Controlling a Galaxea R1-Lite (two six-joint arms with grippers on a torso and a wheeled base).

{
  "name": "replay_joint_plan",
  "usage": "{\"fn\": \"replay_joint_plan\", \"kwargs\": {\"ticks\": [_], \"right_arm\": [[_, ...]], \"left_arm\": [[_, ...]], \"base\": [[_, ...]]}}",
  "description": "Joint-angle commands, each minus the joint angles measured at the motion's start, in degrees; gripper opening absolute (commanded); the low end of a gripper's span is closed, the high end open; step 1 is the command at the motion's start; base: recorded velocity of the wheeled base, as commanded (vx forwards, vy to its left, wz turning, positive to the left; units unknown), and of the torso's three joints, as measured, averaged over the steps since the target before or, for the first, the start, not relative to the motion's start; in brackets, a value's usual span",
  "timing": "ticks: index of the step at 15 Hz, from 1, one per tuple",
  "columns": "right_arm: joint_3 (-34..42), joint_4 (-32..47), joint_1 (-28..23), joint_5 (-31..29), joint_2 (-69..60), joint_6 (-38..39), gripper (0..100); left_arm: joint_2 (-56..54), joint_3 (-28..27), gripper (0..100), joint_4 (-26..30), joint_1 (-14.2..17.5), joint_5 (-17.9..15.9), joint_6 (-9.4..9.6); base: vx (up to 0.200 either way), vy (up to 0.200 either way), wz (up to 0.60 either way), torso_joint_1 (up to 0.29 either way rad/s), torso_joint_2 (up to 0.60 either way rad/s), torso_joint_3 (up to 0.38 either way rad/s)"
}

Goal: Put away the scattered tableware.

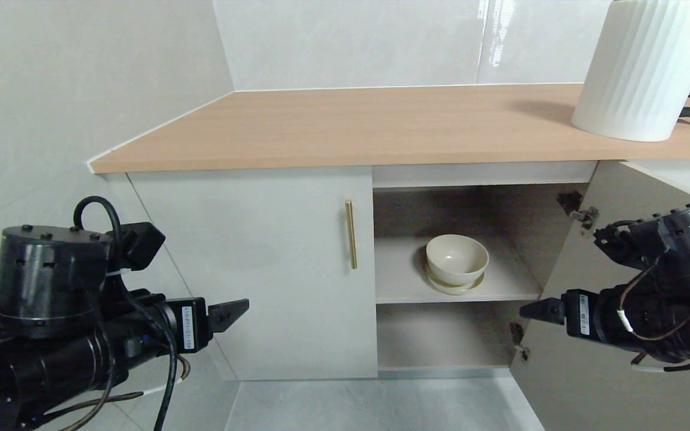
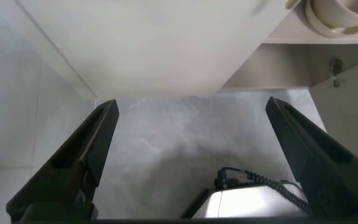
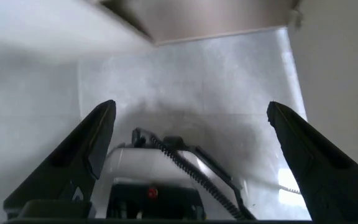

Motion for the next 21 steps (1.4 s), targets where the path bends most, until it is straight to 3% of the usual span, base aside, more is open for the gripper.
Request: {"fn": "replay_joint_plan", "kwargs": {"ticks": [1, 3, 8, 19, 21], "right_arm": [[1.2, 0.2, 0.8, 0.3, -3.2, -0.9, 100], [1.8, 0.8, 1.8, 0.0, -3.2, -2.5, 100], [4.2, 1.0, 2.2, -0.1, -3.2, -6.9, 100], [4.4, 3.4, 3.5, 0.1, -2.8, -7.7, 100], [4.4, 3.6, 3.5, 0.1, -3.0, -7.8, 100]], "left_arm": [[-1.1, 0.8, 100, 0.0, -0.1, 0.0, -0.03], [-0.6, 0.8, 100, -0.1, -0.2, -0.3, -0.03], [0.9, 0.9, 100, -0.1, -1.0, -0.3, -0.20], [0.8, 0.9, 100, -0.1, -1.3, -0.2, -0.20], [0.6, 0.9, 100, -0.1, -1.4, -0.1, -0.20]], "base": [[0.000, 0.000, 0.00, 0.000, 0.00, 0.000], [0.000, 0.000, 0.00, 0.000, 0.00, 0.000], [-0.200, 0.000, 0.00, 0.001, 0.00, 0.000], [-0.200, 0.000, 0.00, -0.001, 0.00, 0.003], [0.000, 0.000, 0.00, 0.000, 0.00, 0.000]]}}
